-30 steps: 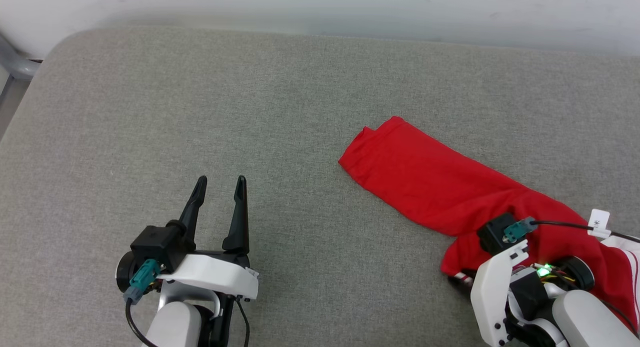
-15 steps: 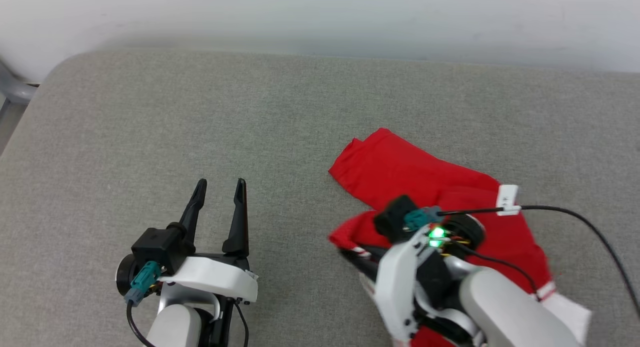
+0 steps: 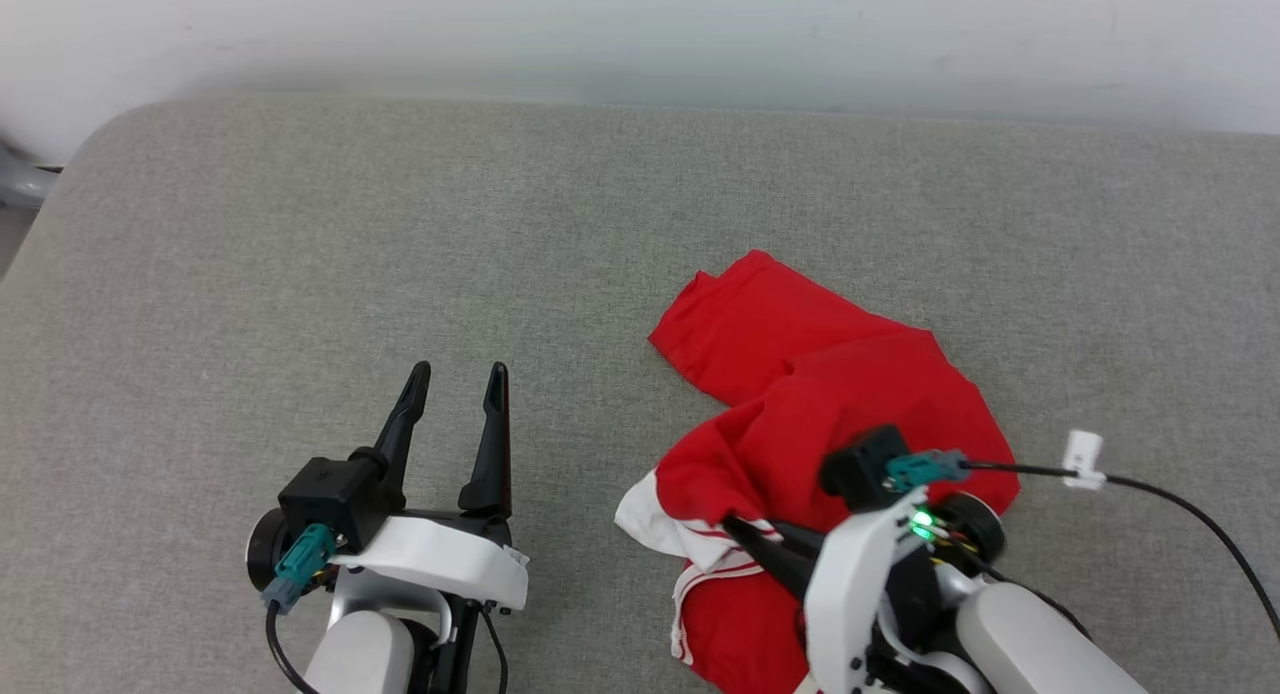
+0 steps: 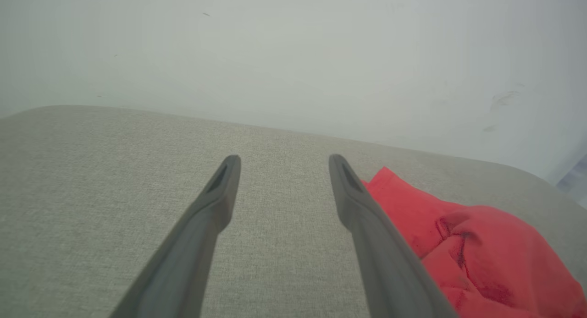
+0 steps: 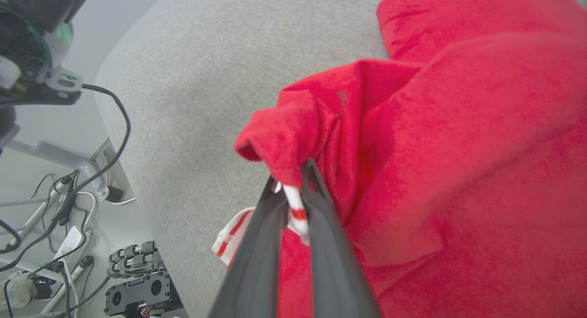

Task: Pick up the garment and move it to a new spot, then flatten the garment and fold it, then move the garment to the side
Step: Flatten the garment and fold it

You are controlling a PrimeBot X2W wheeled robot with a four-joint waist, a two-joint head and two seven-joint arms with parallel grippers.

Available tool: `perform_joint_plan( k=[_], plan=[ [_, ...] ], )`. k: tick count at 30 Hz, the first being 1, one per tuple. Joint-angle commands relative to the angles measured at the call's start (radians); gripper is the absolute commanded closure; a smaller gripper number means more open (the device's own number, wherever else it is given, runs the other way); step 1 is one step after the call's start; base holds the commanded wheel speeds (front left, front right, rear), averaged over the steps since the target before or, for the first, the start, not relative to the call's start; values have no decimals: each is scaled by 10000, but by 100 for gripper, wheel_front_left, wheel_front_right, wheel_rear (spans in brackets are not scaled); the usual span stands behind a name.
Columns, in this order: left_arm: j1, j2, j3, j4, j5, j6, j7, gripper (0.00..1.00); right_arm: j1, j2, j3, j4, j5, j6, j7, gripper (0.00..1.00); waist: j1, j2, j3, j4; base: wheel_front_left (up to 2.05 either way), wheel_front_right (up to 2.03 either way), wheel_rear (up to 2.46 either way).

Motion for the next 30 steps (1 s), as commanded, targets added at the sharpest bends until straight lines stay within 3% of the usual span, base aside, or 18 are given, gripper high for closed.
perform_joint_plan(
  k=[1, 5, 6, 7, 8, 19, 25, 30],
  plan=[
    [-60, -13, -5, 13, 3, 27, -25, 0, 180, -22, -238, 252, 52, -6, -119, 100, -1, 0, 47, -27, 0, 0, 0],
    [-142, -14, -57, 76, 24, -23, -25, 0, 507, 97, -747, 870, 352, -6, -364, 100, -1, 0, 106, -98, 0, 0, 0],
    [-156, -15, -67, 97, 46, -48, -25, 0, 571, 144, -828, 970, 412, -6, -453, 74, -1, 0, 104, -112, 0, 0, 0],
    [-160, -12, -68, 118, 61, -54, -25, 0, 594, 141, -889, 1025, 391, -6, -568, 14, -1, 0, 100, -125, 0, 0, 0],
    [-158, -12, -58, 145, 79, -64, -25, 0, 613, 191, -959, 1040, 456, -6, -749, 0, -1, 0, 71, -144, 0, 0, 0],
    [153, 54, 113, 318, 167, -88, -25, 0, 1548, 135, -2205, -16, -526, -6, -3163, 0, -1, 0, -489, -288, 0, 0, 0],
    [245, 166, 136, 399, 92, -126, 44, 0, 2083, 314, -3347, -597, -1593, -6, -3508, 0, -1, 0, -696, -446, 0, 0, 0],
    [120, 292, 56, 496, -191, -196, 1161, 0, 2614, 722, -4768, -1419, -2823, -6, -3632, 0, -1, 0, -812, -631, 0, 0, 0]
  ],
)
